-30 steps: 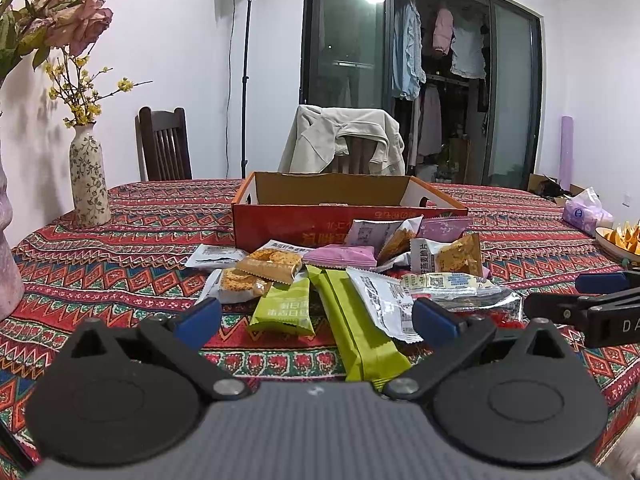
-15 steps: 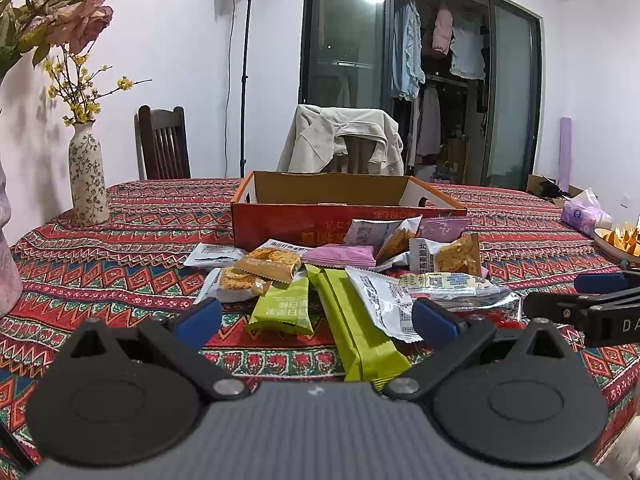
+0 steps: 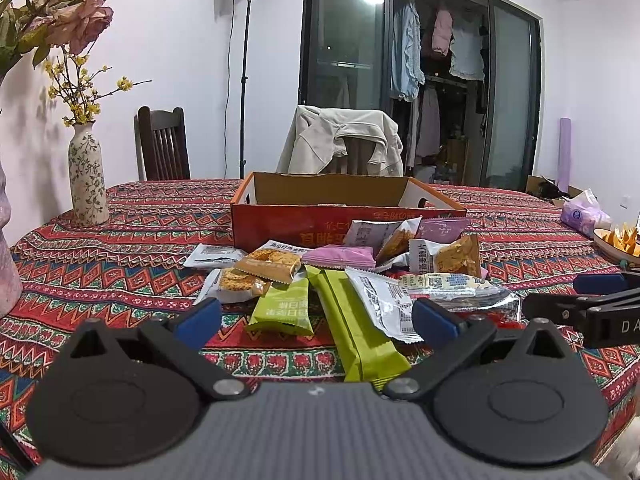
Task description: Organize snacks
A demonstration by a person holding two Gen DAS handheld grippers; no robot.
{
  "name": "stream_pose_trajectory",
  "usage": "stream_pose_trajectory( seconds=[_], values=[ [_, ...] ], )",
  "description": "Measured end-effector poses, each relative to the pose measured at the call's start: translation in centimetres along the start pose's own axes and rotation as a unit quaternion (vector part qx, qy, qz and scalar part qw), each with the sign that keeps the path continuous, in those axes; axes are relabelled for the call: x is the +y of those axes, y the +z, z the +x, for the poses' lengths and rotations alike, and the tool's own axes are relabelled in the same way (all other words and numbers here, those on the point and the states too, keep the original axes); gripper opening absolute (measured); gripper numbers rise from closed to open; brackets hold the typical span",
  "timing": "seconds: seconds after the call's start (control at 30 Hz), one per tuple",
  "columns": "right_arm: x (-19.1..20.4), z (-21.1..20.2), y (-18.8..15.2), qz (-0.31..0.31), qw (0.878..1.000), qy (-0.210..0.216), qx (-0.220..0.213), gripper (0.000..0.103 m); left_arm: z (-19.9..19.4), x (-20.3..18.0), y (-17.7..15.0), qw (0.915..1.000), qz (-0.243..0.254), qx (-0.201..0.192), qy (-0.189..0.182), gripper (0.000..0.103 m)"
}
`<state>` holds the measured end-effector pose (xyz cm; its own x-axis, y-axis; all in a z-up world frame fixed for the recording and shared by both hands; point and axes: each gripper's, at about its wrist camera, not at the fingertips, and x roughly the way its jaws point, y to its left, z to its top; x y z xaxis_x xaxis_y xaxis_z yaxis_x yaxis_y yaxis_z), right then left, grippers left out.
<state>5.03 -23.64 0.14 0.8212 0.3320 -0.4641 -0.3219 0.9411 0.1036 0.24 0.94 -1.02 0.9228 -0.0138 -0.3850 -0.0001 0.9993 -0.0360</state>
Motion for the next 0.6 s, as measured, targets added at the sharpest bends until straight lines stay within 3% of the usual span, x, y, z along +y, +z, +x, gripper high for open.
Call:
stream_pose_trajectory(
  seconds=[0.6],
  values=[
    [-0.7, 1.5, 0.7, 0.0, 1.0, -0.02, 0.006, 0.103, 1.3, 0.5, 1.1, 1.0, 0.003, -0.009, 0.003, 0.103]
  ],
)
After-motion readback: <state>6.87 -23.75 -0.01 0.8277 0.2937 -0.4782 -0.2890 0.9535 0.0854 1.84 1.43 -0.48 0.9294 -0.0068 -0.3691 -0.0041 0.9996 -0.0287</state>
